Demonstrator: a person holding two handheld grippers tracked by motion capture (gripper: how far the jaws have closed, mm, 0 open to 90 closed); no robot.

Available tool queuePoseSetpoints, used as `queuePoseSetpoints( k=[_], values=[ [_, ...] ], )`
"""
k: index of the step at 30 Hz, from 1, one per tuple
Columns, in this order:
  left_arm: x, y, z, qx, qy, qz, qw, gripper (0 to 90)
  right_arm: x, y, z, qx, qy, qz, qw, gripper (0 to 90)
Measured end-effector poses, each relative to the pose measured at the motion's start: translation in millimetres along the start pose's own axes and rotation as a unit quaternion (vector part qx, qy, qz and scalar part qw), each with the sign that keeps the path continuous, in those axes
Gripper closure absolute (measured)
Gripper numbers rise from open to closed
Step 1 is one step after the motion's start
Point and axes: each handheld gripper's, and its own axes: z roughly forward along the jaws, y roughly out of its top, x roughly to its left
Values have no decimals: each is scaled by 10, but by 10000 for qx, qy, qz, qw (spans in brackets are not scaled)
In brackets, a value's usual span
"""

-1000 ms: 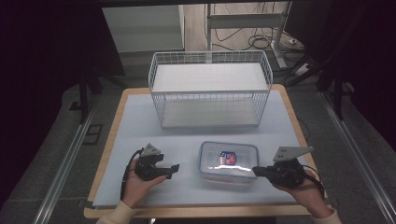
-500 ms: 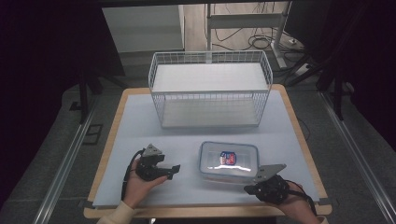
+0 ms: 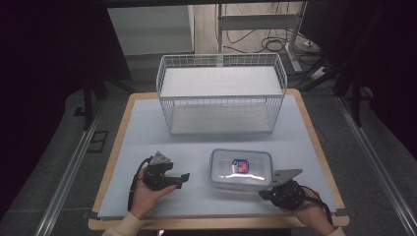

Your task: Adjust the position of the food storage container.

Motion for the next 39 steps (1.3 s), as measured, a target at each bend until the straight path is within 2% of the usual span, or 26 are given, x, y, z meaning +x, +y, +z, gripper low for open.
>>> queuePoseSetpoints(
  k=[8, 10, 16, 19, 21, 22, 24, 25, 26, 27, 31, 33, 35, 36, 38, 39],
  values=[
    [3, 2, 5, 9, 7, -1, 10000, 204, -70, 10, 36, -54, -77, 59, 9999, 900],
    [3, 2, 5, 8, 9, 1, 10000, 204, -99, 7, 31, -56, -45, 154, 9999, 900],
    [6, 4, 5, 11, 8, 9, 10000, 204, -98, -3, 45, -97, -109, 214, 9997, 899],
    [2, 4, 4, 9, 7, 18, 10000, 204, -79, -1, 41, -126, -26, 234, 9996, 899],
    [0, 5, 2, 4, 3, 24, 10000, 204, -30, 5, 10, -153, 34, 215, 9996, 899],
    [2, 6, -1, 4, -3, 21, 10000, 203, 0, 20, -66, -261, 53, 186, 9995, 900],
    [3, 8, -3, -6, 9, -10, 10000, 204, -4, 34, -120, -356, 52, 204, 9991, 899],
    [2, 17, -9, -11, -8, -17, 10000, 203, -40, 78, -249, -580, 20, 303, 9979, 899],
    [2, 17, -9, -11, -8, -17, 10000, 203, -40, 78, -249, -580, 20, 303, 9979, 899],
    [-1, 24, -12, -28, -19, -33, 10000, 203, -108, 138, -387, -779, -82, 394, 9962, 899],
    [-11, 46, -21, -69, -52, -49, 10000, 203, -293, 269, -601, -1052, -277, 613, 9922, 899],
    [-11, 50, -19, -69, -58, -24, 10000, 204, -341, 287, -620, -1090, -335, 667, 9912, 899],
    [-13, 55, -17, -68, -69, -20, 10000, 203, -496, 323, -652, -1145, -445, 899, 9883, 899],
    [-12, 60, -12, -71, -77, -29, 9999, 203, -608, 331, -653, -1142, -562, 1087, 9859, 898],
    [-9, 62, -9, -67, -79, -31, 9999, 203, -650, 327, -643, -1152, -588, 1173, 9846, 898],
    [-4, 66, -2, -50, -85, -32, 9999, 203, -713, 301, -602, -1066, -613, 1293, 9839, 897]
  ],
)
